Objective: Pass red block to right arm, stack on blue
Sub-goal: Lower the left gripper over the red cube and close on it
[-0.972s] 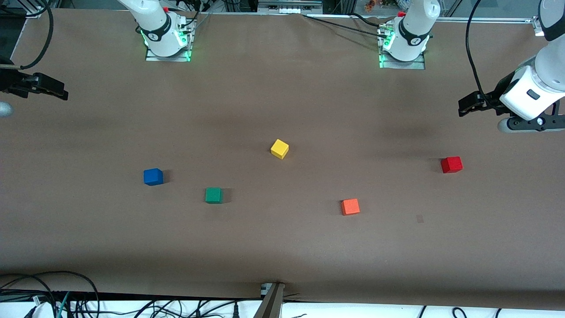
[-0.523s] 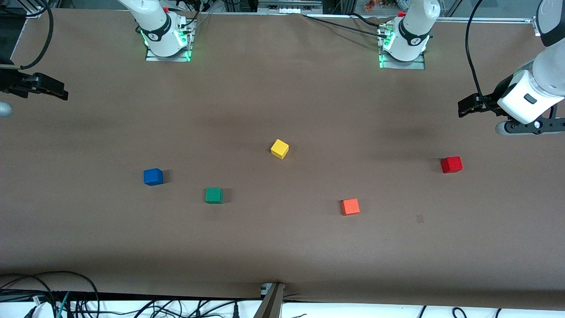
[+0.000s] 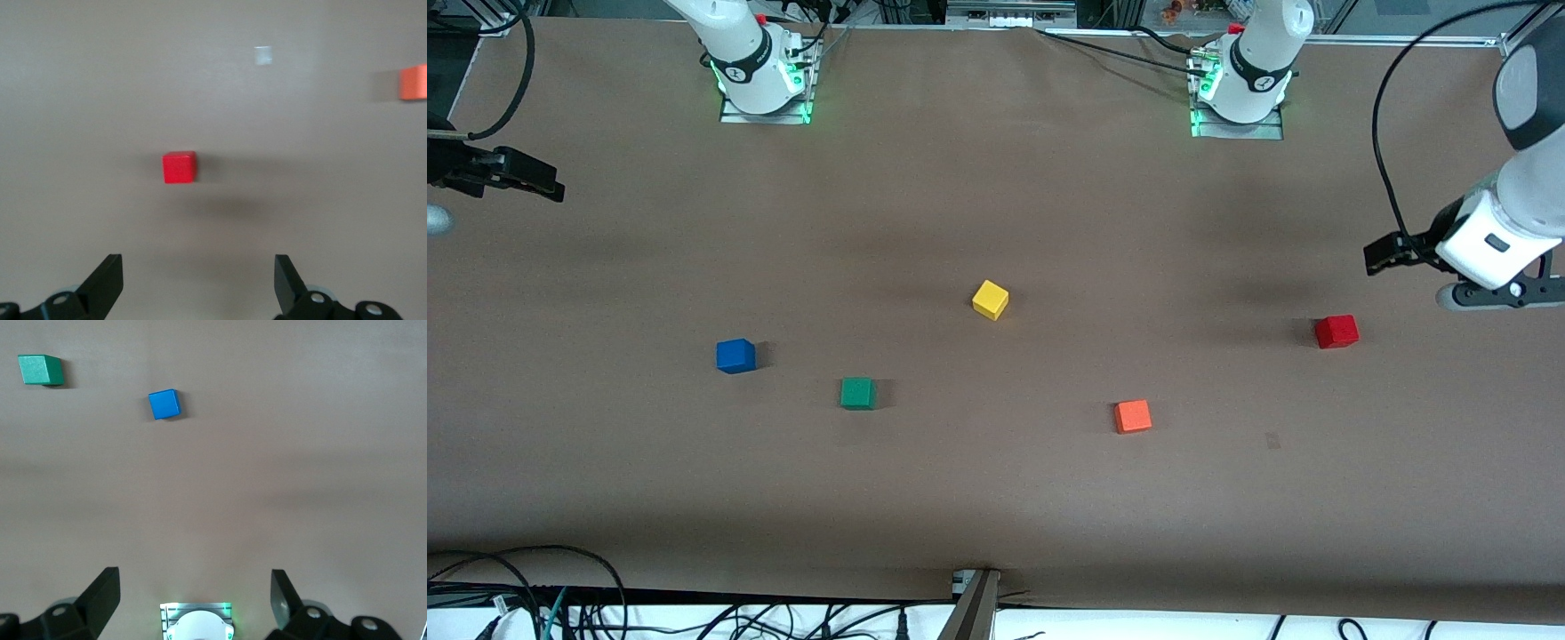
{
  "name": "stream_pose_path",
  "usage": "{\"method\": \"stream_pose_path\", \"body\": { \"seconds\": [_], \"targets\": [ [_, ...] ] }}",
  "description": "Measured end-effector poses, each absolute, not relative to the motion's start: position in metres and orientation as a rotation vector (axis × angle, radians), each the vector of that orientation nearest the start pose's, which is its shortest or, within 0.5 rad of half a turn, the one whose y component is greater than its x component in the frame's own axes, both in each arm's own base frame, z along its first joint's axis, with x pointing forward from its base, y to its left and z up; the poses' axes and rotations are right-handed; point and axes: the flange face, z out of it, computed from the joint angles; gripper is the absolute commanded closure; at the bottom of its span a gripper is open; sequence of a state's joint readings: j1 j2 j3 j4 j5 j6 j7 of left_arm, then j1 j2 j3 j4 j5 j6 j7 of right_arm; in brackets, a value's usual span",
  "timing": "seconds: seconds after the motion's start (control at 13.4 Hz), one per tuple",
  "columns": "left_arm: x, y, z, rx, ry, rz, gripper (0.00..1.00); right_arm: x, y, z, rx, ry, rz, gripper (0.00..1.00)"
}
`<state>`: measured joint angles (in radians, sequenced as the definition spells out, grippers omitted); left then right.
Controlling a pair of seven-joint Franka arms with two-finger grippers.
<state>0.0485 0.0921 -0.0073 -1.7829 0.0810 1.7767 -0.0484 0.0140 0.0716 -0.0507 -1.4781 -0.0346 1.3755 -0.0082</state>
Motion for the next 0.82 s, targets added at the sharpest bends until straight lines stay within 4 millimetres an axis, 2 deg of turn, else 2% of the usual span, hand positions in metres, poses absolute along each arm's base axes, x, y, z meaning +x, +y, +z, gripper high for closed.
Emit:
{"method": "stream_pose_path", "body": {
  "seconds": [0.15, 0.3, 0.6, 0.82],
  "targets": [
    [0.577, 0.056, 0.445, -3.065, -0.124, 0.116, 0.0, 0.555, -0.024, 0.612, -3.163, 0.052, 0.277, 0.0],
    [0.573, 0.062, 0.403, -3.072, -0.087, 0.065, 0.0, 0.555, -0.024, 0.612, -3.163, 0.052, 0.277, 0.0],
    [0.577, 0.069, 0.336, -3.081, -0.018, 0.016, 0.0, 0.555, -0.024, 0.612, -3.163, 0.052, 0.277, 0.0],
    [0.585, 0.095, 0.289, -3.083, -0.009, -0.042, 0.0, 0.555, -0.024, 0.612, -3.163, 0.052, 0.278, 0.0]
  ]
}}
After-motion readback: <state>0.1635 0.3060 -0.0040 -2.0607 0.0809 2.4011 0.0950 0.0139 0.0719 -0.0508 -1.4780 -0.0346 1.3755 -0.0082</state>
